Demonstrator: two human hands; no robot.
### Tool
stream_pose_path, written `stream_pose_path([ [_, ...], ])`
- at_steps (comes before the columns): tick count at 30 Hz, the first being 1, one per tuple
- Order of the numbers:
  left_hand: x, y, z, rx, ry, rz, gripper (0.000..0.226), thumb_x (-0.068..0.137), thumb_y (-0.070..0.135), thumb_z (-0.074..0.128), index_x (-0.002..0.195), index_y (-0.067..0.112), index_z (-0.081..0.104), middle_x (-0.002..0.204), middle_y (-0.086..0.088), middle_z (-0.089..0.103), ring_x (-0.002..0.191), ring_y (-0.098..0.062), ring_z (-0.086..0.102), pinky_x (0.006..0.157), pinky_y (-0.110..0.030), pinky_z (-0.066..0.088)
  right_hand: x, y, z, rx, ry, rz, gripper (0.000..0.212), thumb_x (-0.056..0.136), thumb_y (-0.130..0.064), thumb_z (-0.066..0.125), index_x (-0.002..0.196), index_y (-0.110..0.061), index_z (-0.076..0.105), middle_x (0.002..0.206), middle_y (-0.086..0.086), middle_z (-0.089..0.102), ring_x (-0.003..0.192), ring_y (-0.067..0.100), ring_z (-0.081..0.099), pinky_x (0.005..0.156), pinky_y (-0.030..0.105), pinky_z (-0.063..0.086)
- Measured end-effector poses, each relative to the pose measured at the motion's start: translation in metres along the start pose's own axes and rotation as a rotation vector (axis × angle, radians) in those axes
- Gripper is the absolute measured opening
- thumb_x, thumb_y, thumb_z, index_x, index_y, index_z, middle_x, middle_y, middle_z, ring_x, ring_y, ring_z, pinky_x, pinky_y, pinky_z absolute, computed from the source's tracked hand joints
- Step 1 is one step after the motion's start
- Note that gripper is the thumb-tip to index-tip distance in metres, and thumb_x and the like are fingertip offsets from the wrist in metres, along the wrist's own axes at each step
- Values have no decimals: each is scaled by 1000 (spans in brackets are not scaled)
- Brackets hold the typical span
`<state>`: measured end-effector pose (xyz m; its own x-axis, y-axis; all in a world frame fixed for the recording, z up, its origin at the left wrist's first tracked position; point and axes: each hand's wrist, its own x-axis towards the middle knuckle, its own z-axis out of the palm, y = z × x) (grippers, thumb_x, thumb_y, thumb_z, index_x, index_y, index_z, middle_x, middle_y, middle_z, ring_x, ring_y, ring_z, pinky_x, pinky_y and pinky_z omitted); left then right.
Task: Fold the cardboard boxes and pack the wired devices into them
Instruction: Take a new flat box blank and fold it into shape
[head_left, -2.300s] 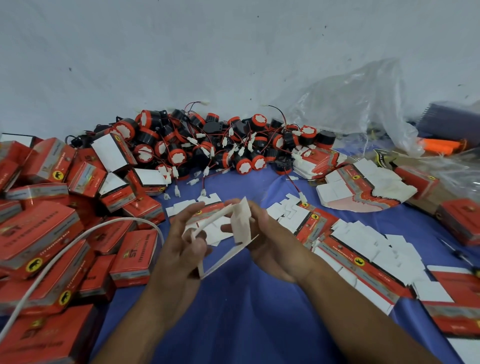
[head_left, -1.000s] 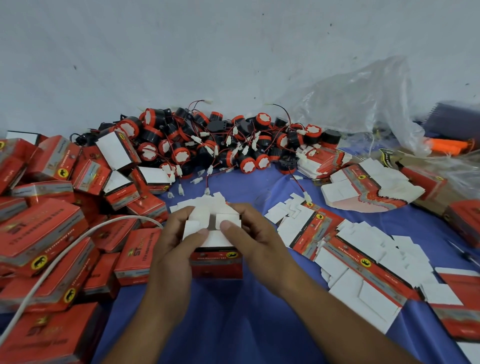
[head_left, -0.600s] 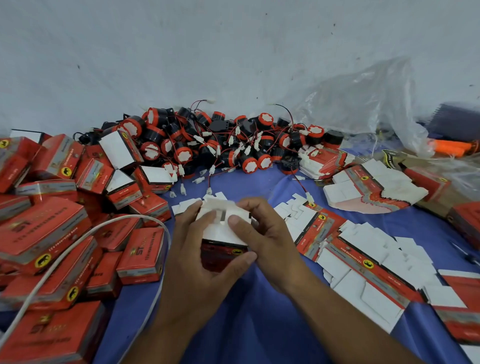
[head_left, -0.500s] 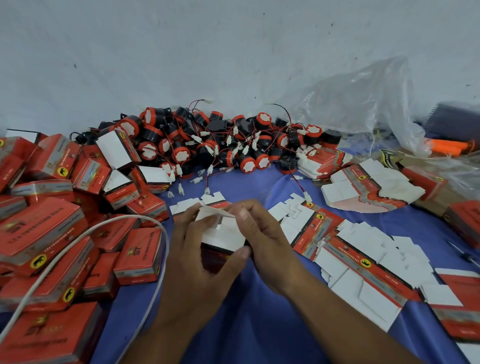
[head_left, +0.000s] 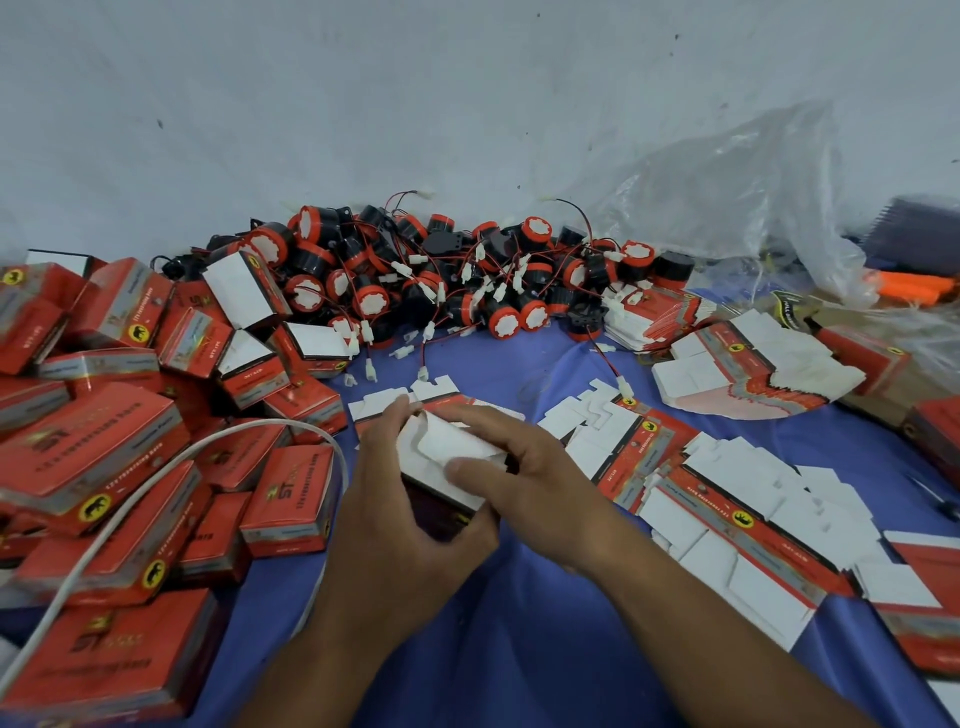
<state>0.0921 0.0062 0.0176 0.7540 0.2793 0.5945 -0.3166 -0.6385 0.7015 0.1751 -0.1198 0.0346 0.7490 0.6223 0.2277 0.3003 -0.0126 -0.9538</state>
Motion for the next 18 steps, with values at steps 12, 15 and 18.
stream_pose_path([
  [12, -2, -5, 4, 245, 3, 168, 88, 76, 45, 65, 136, -15, 45, 139, -24, 50, 129, -32, 49, 106, -16, 36, 0, 2, 2, 50, 42, -46, 42, 92, -13, 57, 129, -31, 65, 130, -17, 64, 123, 2, 56, 103, 25, 48],
  [15, -3, -6, 7, 281, 21, 193, 87, 76, 45, 65, 134, -17, 45, 139, -26, 50, 130, -34, 48, 109, -27, 38, -1, 1, 1, 63, 54, -99, 29, 98, -24, 54, 120, -36, 68, 130, -10, 65, 123, 4, 56, 102, 23, 46],
  [18, -3, -8, 7, 314, 13, 207, 86, 76, 42, 67, 133, -18, 45, 139, -27, 50, 129, -39, 50, 108, -34, 40, -1, 3, 0, 10, 57, -154, 33, 103, -10, 53, 124, -32, 65, 130, -7, 65, 122, 2, 56, 102, 21, 45],
])
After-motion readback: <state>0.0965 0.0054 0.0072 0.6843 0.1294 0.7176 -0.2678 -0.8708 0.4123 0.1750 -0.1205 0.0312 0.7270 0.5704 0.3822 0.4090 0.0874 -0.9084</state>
